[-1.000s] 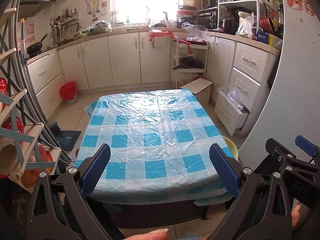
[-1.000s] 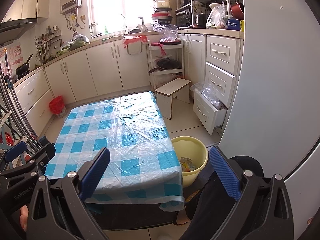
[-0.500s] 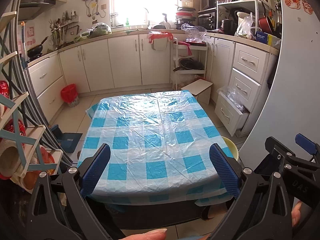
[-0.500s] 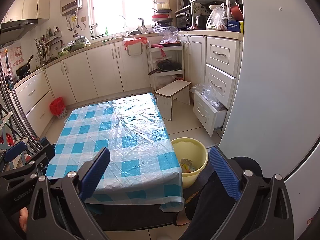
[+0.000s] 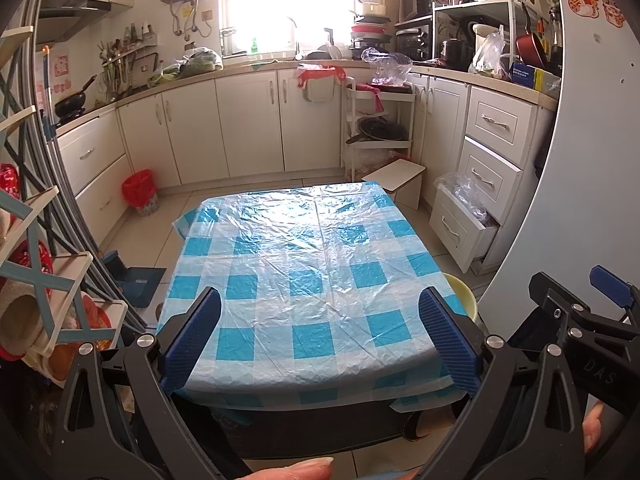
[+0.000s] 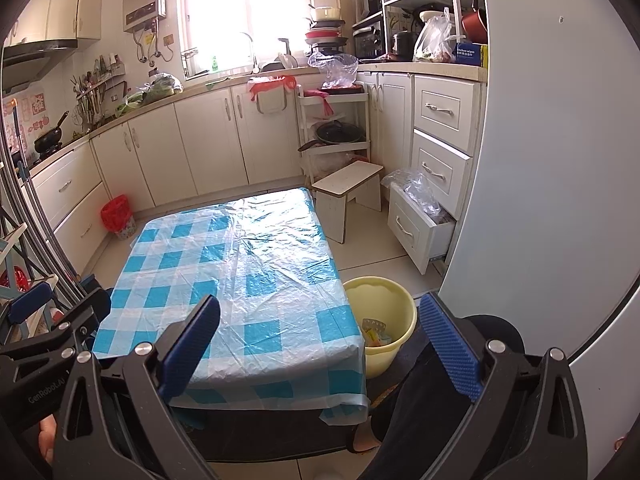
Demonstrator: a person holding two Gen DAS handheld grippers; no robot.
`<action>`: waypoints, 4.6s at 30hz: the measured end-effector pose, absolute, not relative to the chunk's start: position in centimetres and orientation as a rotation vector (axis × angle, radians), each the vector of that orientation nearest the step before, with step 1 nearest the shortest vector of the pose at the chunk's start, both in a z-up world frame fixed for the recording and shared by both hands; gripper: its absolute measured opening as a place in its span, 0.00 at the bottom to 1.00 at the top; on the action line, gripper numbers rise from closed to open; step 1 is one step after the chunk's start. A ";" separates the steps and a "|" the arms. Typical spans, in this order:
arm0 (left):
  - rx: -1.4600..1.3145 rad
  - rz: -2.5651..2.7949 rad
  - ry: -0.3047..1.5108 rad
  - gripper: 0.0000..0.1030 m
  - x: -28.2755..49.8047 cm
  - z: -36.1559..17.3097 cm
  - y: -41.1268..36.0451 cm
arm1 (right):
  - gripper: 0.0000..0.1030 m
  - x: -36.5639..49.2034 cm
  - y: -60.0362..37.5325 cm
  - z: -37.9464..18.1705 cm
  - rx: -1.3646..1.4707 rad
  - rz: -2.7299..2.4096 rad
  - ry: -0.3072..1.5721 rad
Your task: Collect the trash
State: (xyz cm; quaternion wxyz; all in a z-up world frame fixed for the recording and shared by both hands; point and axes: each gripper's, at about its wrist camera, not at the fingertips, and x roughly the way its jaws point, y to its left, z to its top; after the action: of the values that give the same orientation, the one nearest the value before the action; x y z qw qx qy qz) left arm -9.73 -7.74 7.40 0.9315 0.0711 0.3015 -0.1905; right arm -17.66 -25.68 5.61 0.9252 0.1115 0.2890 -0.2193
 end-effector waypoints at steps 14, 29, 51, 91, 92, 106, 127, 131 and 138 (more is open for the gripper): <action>0.145 -0.390 0.616 0.92 -9.7 7.4 -7.8 | 0.93 -17.5 -25.4 5.9 0.223 -0.445 0.589; 0.144 -0.389 0.614 0.92 -9.7 7.7 -7.7 | 0.93 -17.5 -25.3 5.9 0.222 -0.444 0.587; 0.136 -0.394 0.618 0.92 -9.7 7.9 -7.6 | 0.93 -17.5 -25.1 6.0 0.222 -0.441 0.588; 0.081 -0.212 0.799 0.92 2.9 1.2 -4.1 | 0.93 14.7 -30.2 -13.0 0.147 -0.321 1.003; 0.084 -0.207 0.803 0.92 3.2 0.9 -4.1 | 0.93 15.3 -30.3 -13.6 0.146 -0.330 1.010; 0.096 -0.202 0.851 0.92 5.2 -0.8 -5.2 | 0.93 17.4 -30.7 -13.7 0.149 -0.323 0.953; 0.138 -0.175 0.943 0.92 8.7 -3.8 -7.6 | 0.93 17.4 -30.7 -13.7 0.149 -0.323 0.953; 0.147 -0.176 0.960 0.92 9.2 -4.5 -8.1 | 0.93 17.4 -30.7 -13.7 0.149 -0.323 0.954; 0.151 -0.185 0.974 0.92 9.2 -5.0 -8.1 | 0.93 17.4 -30.7 -13.7 0.149 -0.322 0.954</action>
State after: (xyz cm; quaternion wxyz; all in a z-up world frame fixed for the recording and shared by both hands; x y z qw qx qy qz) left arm 9.18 -8.10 -5.02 0.8769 0.0723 0.4669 -0.0887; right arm 17.40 -30.70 -13.66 0.8733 0.0711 0.4565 -0.1543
